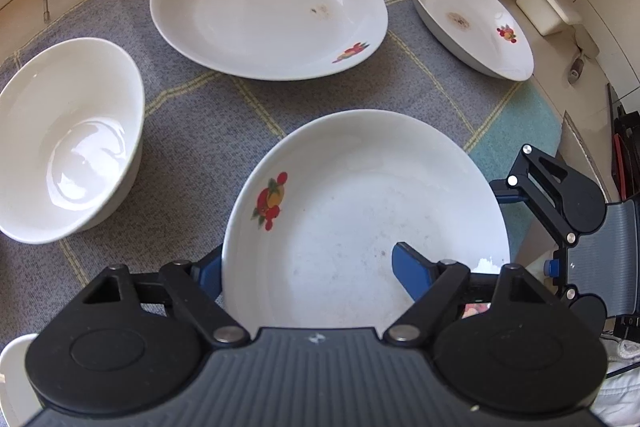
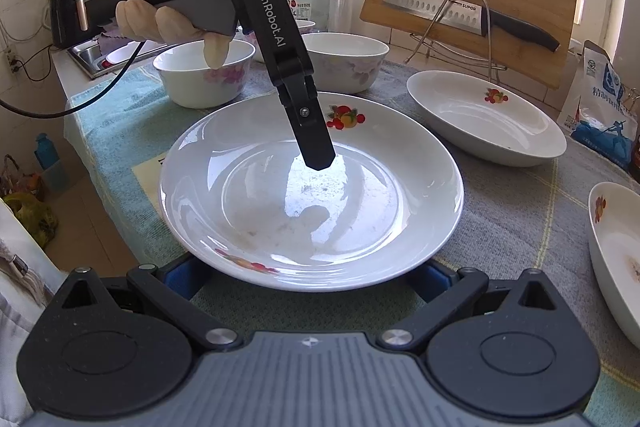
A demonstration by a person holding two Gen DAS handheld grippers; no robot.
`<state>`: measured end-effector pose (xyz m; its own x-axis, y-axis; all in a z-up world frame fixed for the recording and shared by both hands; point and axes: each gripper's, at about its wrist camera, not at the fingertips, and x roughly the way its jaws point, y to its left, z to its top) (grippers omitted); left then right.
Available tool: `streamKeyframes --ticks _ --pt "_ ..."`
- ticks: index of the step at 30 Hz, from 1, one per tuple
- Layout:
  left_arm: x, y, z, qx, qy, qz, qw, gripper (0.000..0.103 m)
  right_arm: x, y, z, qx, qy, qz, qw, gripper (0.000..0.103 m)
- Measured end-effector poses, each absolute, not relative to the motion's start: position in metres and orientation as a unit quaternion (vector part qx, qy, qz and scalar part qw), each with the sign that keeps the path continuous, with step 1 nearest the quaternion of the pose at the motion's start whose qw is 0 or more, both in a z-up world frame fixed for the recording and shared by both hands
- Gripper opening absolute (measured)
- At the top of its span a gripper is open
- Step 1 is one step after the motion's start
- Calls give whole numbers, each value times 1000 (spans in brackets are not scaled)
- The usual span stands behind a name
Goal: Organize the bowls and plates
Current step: 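Grasp the large flower plate's rim with the left gripper and lift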
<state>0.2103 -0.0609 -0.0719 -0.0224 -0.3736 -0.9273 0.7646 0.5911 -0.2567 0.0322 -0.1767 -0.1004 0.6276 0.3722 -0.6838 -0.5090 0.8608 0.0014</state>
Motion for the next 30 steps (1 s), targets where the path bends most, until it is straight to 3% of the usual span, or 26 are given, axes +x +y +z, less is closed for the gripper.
streamKeyframes --ticks 30 --pt "211 -65 -58 158 576 -415 686 83 40 -183 -85 -99 378 260 883 103"
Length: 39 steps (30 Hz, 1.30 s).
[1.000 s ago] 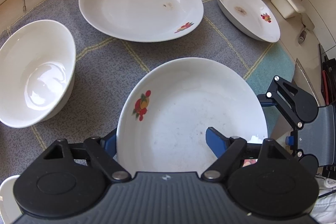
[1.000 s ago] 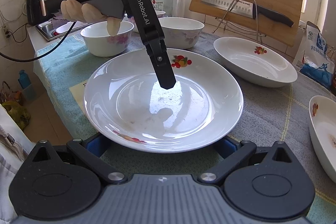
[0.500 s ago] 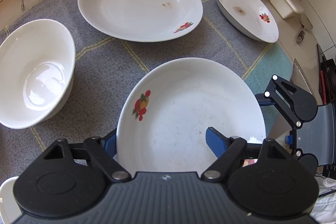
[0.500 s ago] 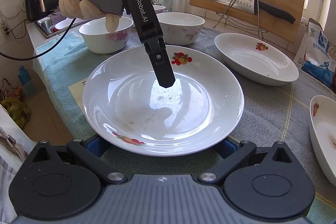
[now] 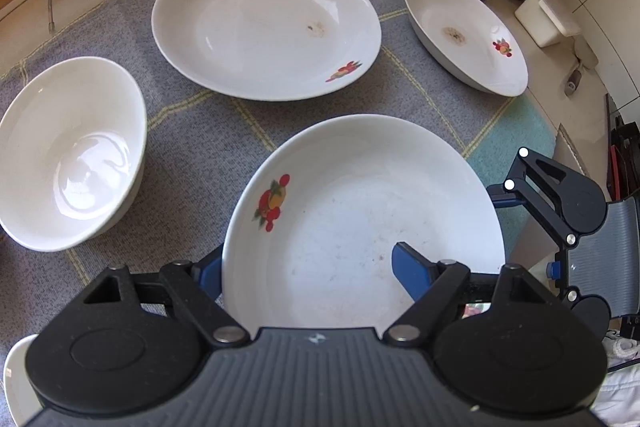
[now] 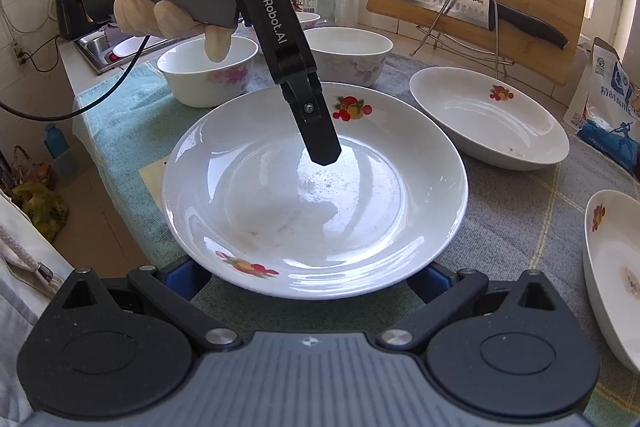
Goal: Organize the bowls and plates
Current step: 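Grasp the large flower plate's rim with the left gripper and lift, then carry the large plate over the stained plate and lower it on top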
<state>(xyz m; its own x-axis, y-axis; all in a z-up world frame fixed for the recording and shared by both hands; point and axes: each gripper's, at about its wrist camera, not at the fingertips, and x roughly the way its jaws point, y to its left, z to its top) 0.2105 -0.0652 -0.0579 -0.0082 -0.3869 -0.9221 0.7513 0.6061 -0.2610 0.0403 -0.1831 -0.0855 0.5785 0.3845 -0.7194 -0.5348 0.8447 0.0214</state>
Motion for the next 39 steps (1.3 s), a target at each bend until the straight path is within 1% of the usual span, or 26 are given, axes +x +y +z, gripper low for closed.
streamKeyframes --ticks 7,18,39 --pt "211 -78 -44 156 571 -410 694 83 43 -198 -77 -102 370 264 885 103" --pt "216 -122 -28 162 558 -420 697 83 47 -239 -64 -102 362 252 891 103" --pt "230 -246 -20 205 526 -495 661 83 38 -321 -55 -70 363 148 917 103"
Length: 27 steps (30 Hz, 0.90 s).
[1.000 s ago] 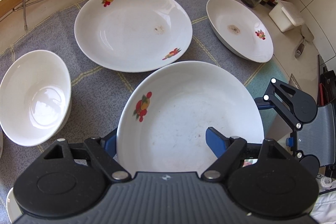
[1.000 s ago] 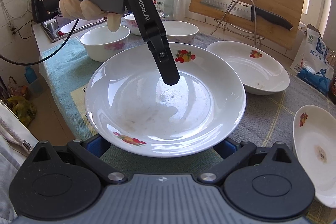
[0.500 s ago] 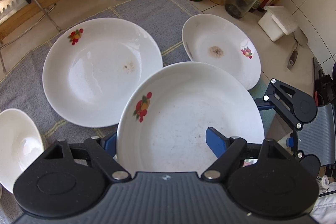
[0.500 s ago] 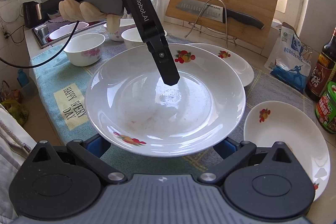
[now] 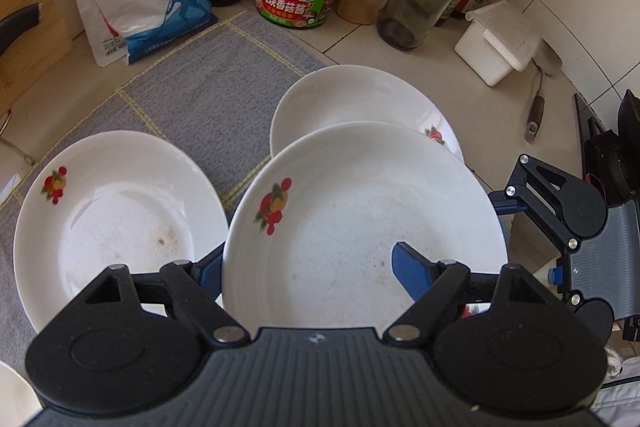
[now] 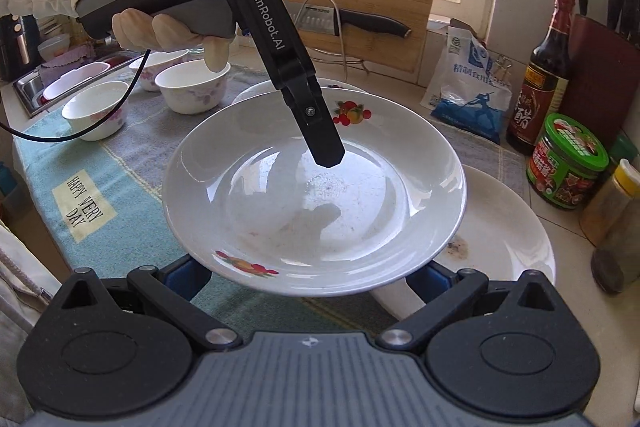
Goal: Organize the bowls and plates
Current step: 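Carry the large plate over the stained plate and lower it on top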
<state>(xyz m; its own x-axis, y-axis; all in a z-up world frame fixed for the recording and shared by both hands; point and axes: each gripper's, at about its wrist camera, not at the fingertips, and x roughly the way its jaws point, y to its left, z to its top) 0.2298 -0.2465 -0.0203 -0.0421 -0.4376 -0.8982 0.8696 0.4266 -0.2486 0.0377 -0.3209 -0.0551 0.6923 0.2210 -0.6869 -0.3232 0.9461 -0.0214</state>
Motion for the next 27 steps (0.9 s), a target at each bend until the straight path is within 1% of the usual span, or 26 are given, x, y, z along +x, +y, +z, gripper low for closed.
streamKeyframes --ticks 16,27 --pt "227 -332 -39 232 516 -544 620 83 24 -367 -58 -38 374 70 924 103" --pt "231 -353 -58 231 526 -546 610 83 23 -380 -61 -22 376 54 925 103"
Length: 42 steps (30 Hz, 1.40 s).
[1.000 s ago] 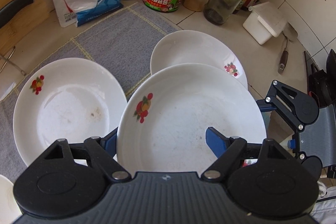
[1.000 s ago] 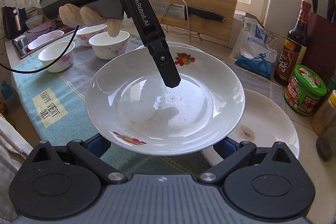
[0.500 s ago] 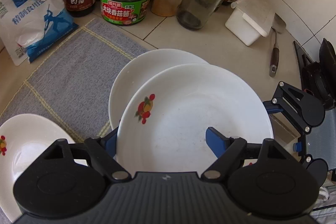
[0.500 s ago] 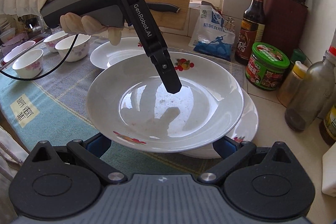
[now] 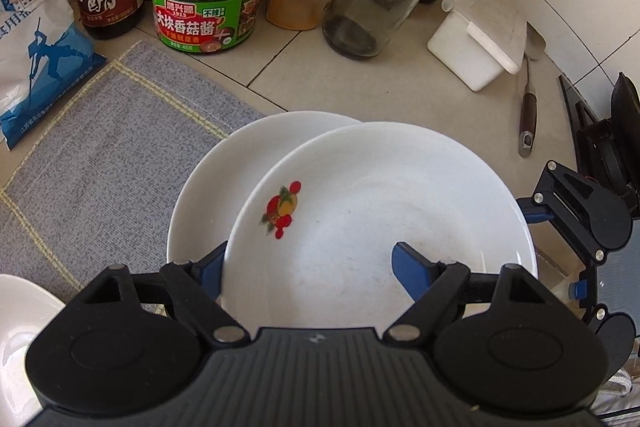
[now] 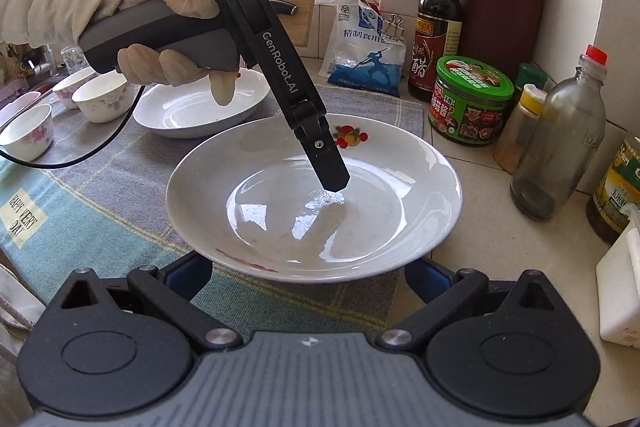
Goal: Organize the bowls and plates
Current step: 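Carry the large plate over the stained plate and lower it on top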
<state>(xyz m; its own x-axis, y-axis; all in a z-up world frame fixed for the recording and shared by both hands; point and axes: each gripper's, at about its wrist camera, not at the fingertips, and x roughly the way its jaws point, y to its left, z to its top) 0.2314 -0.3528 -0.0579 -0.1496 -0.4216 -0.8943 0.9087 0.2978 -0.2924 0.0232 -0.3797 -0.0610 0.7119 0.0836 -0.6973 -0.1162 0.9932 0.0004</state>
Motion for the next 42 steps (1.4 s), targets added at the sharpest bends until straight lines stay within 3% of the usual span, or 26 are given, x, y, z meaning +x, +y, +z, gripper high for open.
streamKeyframes --ticks 42 --pt "244 -354 -62 228 542 -512 626 85 21 -385 -63 -8 363 55 930 103"
